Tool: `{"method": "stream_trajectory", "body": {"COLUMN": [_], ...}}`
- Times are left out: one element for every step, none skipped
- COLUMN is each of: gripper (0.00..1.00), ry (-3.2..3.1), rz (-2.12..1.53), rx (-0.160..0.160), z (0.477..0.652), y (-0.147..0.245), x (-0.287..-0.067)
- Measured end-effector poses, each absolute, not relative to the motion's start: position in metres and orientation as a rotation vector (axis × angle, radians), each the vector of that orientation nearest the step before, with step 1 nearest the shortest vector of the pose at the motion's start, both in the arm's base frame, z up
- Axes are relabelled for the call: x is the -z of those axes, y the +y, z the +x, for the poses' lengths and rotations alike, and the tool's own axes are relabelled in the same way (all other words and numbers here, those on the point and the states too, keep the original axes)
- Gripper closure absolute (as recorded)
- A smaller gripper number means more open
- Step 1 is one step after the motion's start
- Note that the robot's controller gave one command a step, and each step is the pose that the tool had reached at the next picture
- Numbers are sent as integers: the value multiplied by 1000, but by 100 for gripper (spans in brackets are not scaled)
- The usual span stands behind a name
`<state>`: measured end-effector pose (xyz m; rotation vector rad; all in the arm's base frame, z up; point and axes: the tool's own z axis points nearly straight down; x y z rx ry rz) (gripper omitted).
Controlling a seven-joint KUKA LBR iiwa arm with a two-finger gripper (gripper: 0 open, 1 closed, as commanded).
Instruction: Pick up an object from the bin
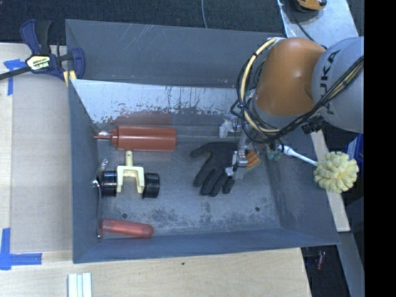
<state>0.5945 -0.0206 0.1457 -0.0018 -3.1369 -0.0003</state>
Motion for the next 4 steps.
{"method": "stream_trajectory", "body": {"gripper": [0, 0, 0, 0], "ry": [-3145, -3137, -3141, -3142], "rz": [-1, -41, -83, -44], "rx": [0, 0, 1, 0], "z": [596, 625, 626, 626], "y": [-21, -39, -39, -39], "x": [-150, -67, -70, -70]}}
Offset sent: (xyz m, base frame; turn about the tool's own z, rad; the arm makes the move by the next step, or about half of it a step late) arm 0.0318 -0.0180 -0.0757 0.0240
